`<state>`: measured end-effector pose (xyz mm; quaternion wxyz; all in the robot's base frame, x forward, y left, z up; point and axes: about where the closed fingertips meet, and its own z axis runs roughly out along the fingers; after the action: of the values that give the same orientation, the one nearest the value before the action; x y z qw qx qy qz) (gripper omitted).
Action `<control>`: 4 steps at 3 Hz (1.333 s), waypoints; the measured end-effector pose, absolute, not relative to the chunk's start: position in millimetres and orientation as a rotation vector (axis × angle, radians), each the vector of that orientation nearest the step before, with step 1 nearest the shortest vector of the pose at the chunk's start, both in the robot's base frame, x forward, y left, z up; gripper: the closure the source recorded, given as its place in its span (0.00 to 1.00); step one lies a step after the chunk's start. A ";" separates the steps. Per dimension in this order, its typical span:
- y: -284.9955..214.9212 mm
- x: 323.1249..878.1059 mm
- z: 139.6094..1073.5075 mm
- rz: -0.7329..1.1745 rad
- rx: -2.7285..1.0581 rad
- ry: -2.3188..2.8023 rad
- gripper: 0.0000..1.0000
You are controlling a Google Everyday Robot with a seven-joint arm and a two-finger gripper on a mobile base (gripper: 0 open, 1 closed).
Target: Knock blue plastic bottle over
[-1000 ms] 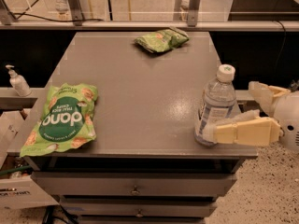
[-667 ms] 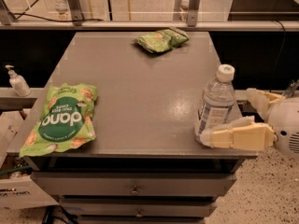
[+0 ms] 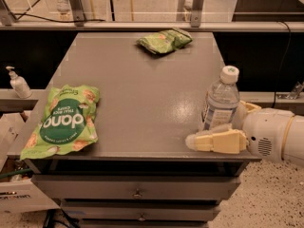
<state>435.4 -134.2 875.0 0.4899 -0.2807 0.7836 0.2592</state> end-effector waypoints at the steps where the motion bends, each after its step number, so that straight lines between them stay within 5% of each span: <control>1: -117.1 460.3 858.0 0.634 -0.674 1.894 0.00; 4: -70.4 551.1 888.6 0.603 -0.736 1.804 0.00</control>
Offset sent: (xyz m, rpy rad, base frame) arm 0.0977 0.0544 -0.0152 0.0253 -0.0697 0.0038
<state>551.1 -70.4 888.6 0.5233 -0.3076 0.7537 0.2521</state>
